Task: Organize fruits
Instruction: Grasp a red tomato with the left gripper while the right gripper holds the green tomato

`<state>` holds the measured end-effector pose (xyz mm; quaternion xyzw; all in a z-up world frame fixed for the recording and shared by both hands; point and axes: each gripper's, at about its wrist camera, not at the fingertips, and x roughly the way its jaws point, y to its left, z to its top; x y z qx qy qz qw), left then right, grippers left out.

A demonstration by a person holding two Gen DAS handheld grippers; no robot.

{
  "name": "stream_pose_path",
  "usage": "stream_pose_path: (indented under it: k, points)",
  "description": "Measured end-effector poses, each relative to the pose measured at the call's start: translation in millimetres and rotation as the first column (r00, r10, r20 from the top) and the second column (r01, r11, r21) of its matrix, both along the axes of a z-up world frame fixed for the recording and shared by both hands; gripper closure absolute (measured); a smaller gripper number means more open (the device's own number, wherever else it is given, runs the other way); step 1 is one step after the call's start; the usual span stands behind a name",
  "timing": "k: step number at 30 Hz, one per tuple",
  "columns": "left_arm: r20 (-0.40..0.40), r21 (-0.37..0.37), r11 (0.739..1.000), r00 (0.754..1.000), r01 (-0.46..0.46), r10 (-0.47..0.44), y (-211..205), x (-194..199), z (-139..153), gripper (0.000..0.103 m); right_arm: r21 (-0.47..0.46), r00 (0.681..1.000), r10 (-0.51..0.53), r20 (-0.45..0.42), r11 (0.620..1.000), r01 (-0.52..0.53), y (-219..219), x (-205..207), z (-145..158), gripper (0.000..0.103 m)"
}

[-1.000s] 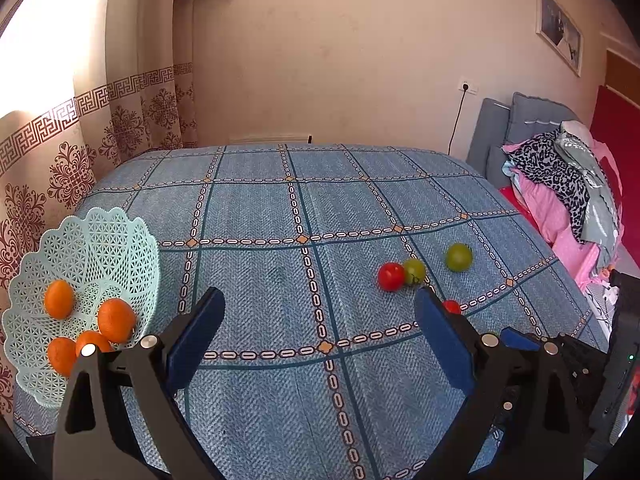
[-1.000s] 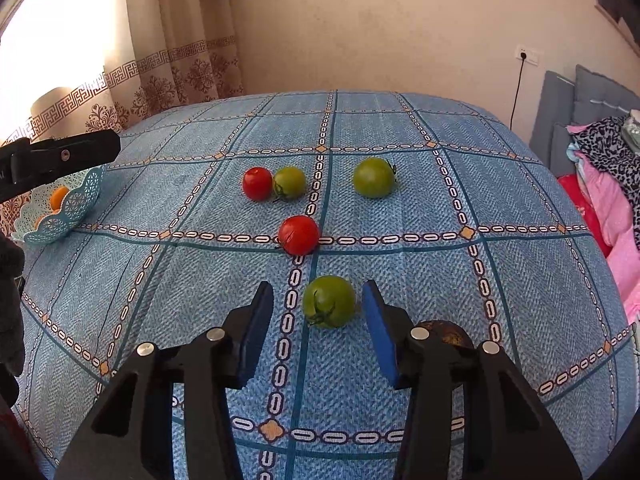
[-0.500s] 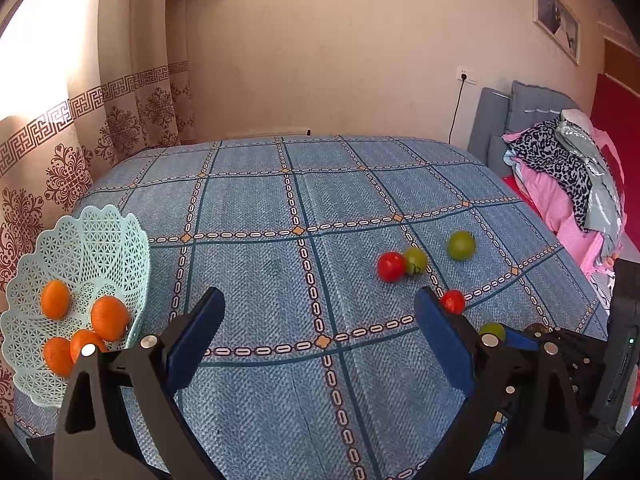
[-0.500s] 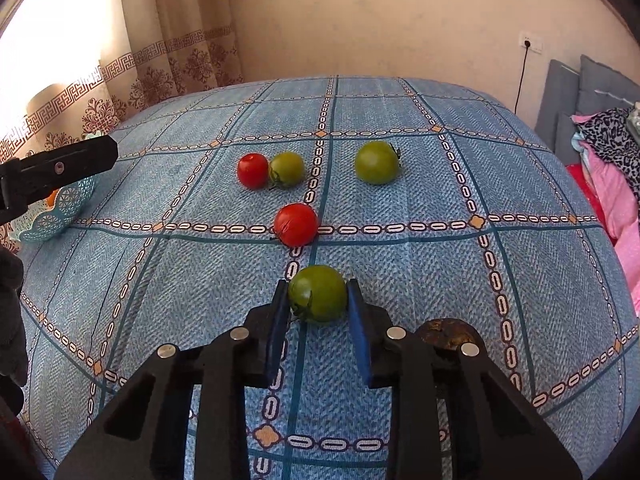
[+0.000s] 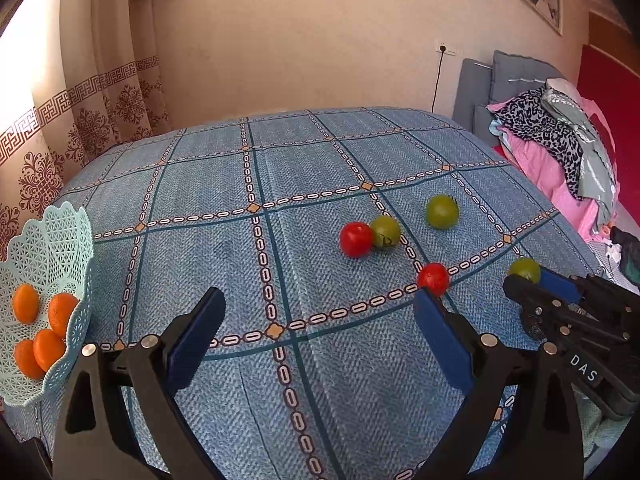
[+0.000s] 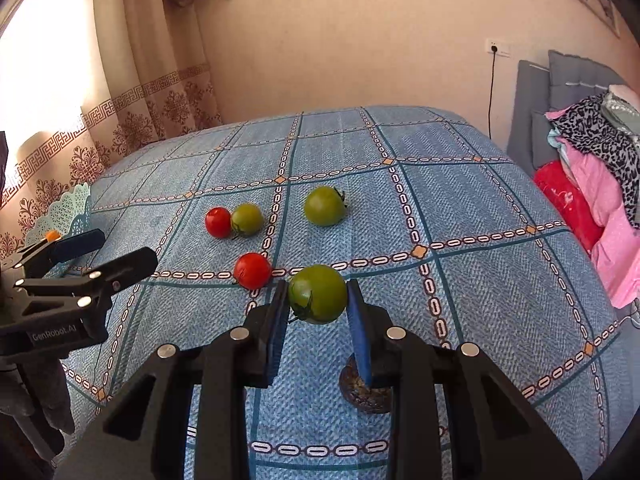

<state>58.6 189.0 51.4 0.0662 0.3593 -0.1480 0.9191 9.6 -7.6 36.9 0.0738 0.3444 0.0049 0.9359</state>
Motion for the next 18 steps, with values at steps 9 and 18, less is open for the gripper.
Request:
stream_pose_path:
  k: [9,18]
  points:
    - [0.01,0.049,0.991,0.992,0.123,-0.123,-43.5,-2.5,-11.0,0.018,0.084,0.995,-0.093,0.025,0.992,0.09,-37.6,-2.2,4.9,0.074]
    - [-0.09,0.027,0.979,0.976,0.202,-0.199,-79.6,13.5,-21.3,0.039,0.122,0.992,-0.123,0.033,0.985,0.118,-51.6,-8.0,3.4,0.074]
